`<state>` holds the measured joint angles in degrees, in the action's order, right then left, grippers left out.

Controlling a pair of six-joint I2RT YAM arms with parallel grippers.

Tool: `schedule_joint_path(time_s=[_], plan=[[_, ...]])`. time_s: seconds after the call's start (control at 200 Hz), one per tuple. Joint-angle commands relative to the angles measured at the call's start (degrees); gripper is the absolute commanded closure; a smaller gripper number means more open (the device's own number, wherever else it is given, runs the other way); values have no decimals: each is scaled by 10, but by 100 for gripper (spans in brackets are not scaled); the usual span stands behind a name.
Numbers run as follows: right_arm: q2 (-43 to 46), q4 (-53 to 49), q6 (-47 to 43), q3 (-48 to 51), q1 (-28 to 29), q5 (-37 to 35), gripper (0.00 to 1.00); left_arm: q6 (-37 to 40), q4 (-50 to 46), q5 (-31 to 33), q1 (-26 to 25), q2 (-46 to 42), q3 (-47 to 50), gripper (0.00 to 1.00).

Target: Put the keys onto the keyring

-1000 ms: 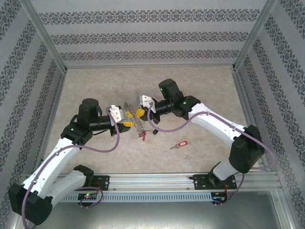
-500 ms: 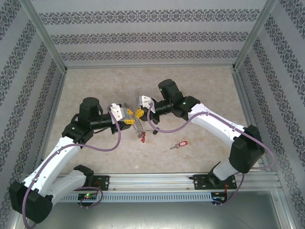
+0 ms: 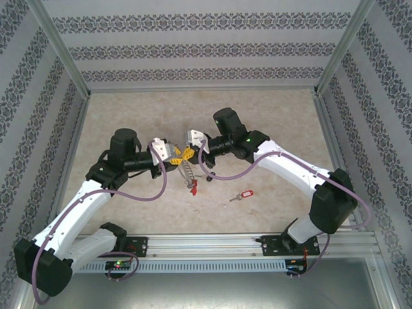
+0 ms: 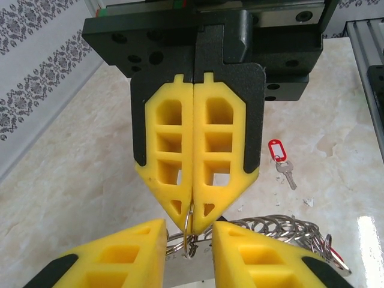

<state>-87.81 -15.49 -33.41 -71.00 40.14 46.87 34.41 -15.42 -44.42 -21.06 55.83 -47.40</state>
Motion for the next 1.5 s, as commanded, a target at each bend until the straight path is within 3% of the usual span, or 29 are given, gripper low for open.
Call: schedule_joint_path(time_s=[0.0,0.365,0.555,0.629,0.749,0.934,1.269,1.494], plan=[[24,30,-10,3,9,1,100,24,-35,5,-9,7,-18,73],[22,33,-8,23,12,-24,100,49,-51,-6,-9,48,-17,93],[7,74,38,77,13,-27,100,-1,28,-19,-9,52,39,71],[-3,101,60,99,17,-29,100,-16,44,-14,-9,49,60,71],[-25,121,74,121,20,-42,100,-44,75,5,-9,38,102,62],[-61,166,79,144,14,-61,100,-91,155,41,-9,10,171,58],[-83,278,78,184,1,-82,100,-78,176,33,-9,50,172,62],[-72,256,44,182,-2,-69,100,-67,207,55,-9,49,174,61]])
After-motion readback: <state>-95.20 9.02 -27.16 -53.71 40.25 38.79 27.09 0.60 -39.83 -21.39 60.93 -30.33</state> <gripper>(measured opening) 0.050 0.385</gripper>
